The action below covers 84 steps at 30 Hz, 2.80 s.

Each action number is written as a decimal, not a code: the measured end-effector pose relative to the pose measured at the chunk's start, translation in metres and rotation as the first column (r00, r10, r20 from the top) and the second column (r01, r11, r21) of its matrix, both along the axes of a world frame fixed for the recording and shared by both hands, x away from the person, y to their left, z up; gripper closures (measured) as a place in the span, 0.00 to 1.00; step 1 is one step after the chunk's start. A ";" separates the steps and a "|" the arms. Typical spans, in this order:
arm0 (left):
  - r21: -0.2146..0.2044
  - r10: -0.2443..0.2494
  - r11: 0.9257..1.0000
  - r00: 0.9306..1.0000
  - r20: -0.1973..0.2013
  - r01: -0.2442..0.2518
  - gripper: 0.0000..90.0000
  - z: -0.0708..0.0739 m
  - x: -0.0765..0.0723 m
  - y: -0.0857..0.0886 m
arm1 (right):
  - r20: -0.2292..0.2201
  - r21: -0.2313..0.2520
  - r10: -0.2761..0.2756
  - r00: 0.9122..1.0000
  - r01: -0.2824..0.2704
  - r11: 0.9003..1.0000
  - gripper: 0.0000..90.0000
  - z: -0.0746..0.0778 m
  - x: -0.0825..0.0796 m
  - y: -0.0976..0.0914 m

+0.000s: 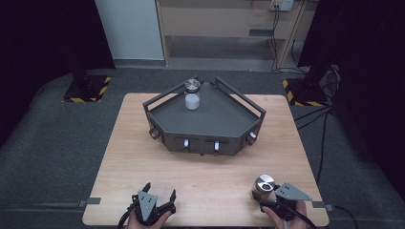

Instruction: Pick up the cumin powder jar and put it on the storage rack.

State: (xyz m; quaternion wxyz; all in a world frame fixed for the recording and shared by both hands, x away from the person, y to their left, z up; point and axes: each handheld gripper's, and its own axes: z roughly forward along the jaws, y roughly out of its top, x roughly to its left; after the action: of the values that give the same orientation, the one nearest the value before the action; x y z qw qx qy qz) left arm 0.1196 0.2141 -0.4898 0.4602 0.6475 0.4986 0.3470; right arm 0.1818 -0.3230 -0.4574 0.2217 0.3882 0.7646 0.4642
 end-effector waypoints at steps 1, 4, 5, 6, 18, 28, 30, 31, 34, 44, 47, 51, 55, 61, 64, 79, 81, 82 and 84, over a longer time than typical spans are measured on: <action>-0.001 0.001 1.000 1.000 0.000 -0.001 0.08 0.000 0.000 0.000 | 0.002 0.001 0.002 1.000 -0.002 1.000 0.34 0.001 0.000 0.000; -0.004 0.003 1.000 1.000 0.004 -0.003 0.08 0.001 0.000 0.000 | 0.019 0.015 0.000 1.000 0.000 1.000 0.34 0.006 -0.001 0.000; -0.004 0.003 1.000 1.000 0.004 -0.003 0.08 0.001 0.000 0.000 | 0.028 0.018 -0.003 1.000 0.003 1.000 0.35 0.009 -0.002 0.000; -0.006 0.003 1.000 1.000 0.003 -0.003 0.08 0.001 0.000 0.000 | 0.033 0.022 -0.004 0.999 0.003 1.000 0.35 0.012 -0.002 0.000; -0.010 0.002 1.000 1.000 0.003 -0.002 0.08 0.001 0.000 0.000 | 0.145 0.020 -0.019 0.989 0.016 1.000 0.34 0.076 -0.006 -0.003; -0.019 0.007 1.000 1.000 0.012 -0.007 0.08 0.003 -0.001 0.001 | 0.197 0.041 -0.029 0.980 0.021 0.999 0.35 0.121 0.010 0.000; -0.019 0.007 1.000 1.000 0.010 -0.007 0.08 0.003 -0.001 0.002 | 0.210 0.042 -0.028 0.977 0.019 0.999 0.35 0.128 0.014 0.003; -0.018 0.007 1.000 1.000 0.011 -0.007 0.08 0.002 -0.001 0.001 | 0.219 0.043 -0.026 0.975 0.017 0.999 0.35 0.133 0.017 0.005; -0.017 0.005 1.000 1.000 0.010 -0.005 0.08 0.002 -0.001 0.001 | 0.240 0.044 -0.023 0.970 0.013 0.999 0.35 0.145 0.024 0.009; -0.023 -0.004 1.000 1.000 0.010 0.004 0.08 0.002 -0.002 0.001 | 0.284 0.038 0.003 0.959 -0.014 0.999 0.35 0.180 0.060 0.031; -0.029 -0.006 1.000 1.000 0.012 0.007 0.08 0.003 -0.002 0.001 | 0.281 0.035 0.013 0.960 -0.024 0.999 0.35 0.186 0.073 0.038; -0.038 -0.008 0.999 1.000 0.014 0.009 0.08 0.004 -0.003 0.002 | 0.271 0.051 0.025 0.962 -0.040 0.998 0.35 0.189 0.098 0.050; -0.047 -0.011 0.999 1.000 0.018 0.012 0.08 0.005 -0.004 0.002 | 0.269 0.064 0.027 0.963 -0.046 0.997 0.35 0.188 0.123 0.064; -0.053 -0.015 0.998 1.000 0.017 0.015 0.08 0.004 -0.009 0.002 | 0.253 0.084 0.015 0.967 -0.038 0.996 0.34 0.182 0.161 0.083; -0.040 -0.013 0.999 1.000 0.022 0.014 0.08 0.004 -0.011 0.002 | 0.239 0.072 0.012 0.971 -0.030 0.997 0.34 0.179 0.178 0.092; -0.036 -0.014 0.999 0.998 0.055 0.016 0.08 -0.001 -0.012 0.004 | 0.134 0.047 -0.025 0.991 0.018 0.999 0.35 0.142 0.247 0.132; -0.036 -0.014 0.999 0.999 0.052 0.016 0.08 0.000 -0.012 0.004 | 0.109 0.045 -0.035 0.993 0.030 0.999 0.34 0.135 0.255 0.136; -0.038 -0.012 0.999 0.998 0.054 0.014 0.08 0.000 -0.012 0.004 | 0.098 0.039 -0.037 0.994 0.033 0.999 0.34 0.134 0.257 0.137; -0.039 -0.013 0.999 0.998 0.056 0.015 0.08 0.000 -0.012 0.004 | 0.074 0.028 -0.043 0.996 0.041 0.999 0.35 0.128 0.264 0.140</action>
State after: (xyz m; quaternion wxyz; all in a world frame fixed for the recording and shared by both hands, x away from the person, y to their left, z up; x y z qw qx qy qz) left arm 0.1071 0.2183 -0.4899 0.4889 0.6320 0.4878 0.3517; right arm 0.4457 -0.1825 -0.3291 0.2546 0.3893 0.7415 0.4835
